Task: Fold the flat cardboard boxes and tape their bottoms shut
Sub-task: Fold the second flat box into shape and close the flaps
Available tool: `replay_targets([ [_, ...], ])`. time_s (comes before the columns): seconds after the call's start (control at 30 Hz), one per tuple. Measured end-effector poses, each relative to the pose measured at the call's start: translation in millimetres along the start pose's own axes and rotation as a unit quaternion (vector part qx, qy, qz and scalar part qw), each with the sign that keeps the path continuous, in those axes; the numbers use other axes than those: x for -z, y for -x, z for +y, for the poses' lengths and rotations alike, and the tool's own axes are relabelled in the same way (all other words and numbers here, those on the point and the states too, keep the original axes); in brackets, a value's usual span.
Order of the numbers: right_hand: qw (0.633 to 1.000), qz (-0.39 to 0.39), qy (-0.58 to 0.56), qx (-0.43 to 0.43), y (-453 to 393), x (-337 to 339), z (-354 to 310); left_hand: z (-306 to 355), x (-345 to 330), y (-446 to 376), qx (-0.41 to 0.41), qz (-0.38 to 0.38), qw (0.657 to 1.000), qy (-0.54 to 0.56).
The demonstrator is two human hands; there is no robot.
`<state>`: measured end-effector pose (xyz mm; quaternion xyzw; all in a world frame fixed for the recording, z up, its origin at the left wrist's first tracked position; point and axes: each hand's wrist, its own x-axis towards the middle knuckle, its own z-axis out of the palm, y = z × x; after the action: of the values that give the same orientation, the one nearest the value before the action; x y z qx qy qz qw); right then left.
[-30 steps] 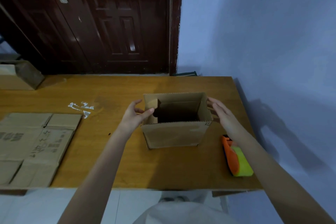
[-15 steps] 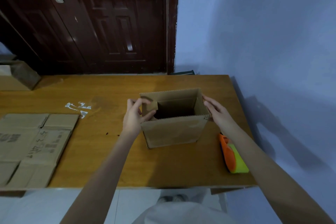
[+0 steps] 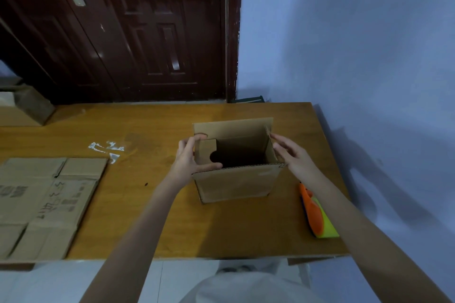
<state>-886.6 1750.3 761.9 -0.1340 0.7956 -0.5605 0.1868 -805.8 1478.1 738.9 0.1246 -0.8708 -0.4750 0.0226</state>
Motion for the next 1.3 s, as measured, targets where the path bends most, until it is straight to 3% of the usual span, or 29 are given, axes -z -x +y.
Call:
replay_targets([
  [0.23, 0.998, 0.015, -0.041, -0.040, -7, 0, 17, -10, 2, 8, 0.027, -0.026, 0.993, 0.110],
  [0.47, 0.996, 0.025, -0.057, -0.069, -13, -4, 23, -11, 5, 16, 0.046, 0.001, 0.974, 0.223],
  [0.77, 0.995, 0.033, -0.048, -0.083, -17, -6, 31, -13, 5, 16, 0.070, 0.027, 0.962, 0.262],
  [1.03, 0.992, 0.050, -0.067, -0.091, -18, -9, 29, -15, 3, 18, 0.039, 0.038, 0.958, 0.281],
  [1.2, 0.995, 0.081, -0.062, -0.005, -6, -12, 31, -13, 1, 22, 0.037, 0.050, 0.968, 0.245],
  [1.3, 0.994, 0.075, -0.082, -0.005, 4, -9, 31, -9, 4, 29, 0.064, 0.044, 0.957, 0.280],
])
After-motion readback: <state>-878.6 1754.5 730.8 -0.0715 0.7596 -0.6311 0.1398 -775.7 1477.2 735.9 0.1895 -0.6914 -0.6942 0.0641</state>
